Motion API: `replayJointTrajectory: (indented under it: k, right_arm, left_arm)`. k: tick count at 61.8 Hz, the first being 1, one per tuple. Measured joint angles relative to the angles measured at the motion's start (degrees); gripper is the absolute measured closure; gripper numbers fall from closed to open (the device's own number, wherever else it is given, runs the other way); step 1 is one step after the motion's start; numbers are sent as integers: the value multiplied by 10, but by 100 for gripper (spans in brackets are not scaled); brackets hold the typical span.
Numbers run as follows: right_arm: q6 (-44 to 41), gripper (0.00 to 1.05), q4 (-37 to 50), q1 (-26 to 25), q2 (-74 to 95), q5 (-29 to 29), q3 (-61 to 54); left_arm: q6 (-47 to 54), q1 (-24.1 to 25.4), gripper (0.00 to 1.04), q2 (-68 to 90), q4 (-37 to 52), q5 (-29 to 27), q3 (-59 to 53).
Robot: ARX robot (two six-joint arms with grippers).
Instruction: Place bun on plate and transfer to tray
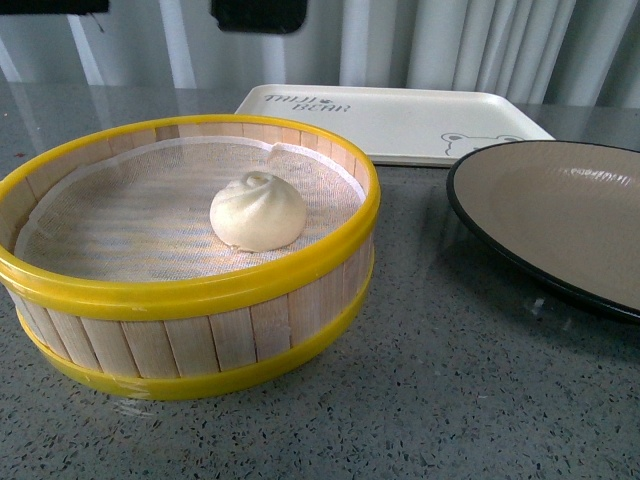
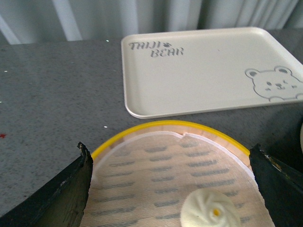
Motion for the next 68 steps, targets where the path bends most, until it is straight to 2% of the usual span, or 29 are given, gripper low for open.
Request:
replayJointTrajectory:
  k: [18,68]
  right_arm:
    - [0,9,0,0,0,0,0]
    - [0,9,0,0,0,0,0]
  left_arm:
    - [-13,-15,7,45,-75,21,17]
    - [-31,-9,7,110,-120,24,42]
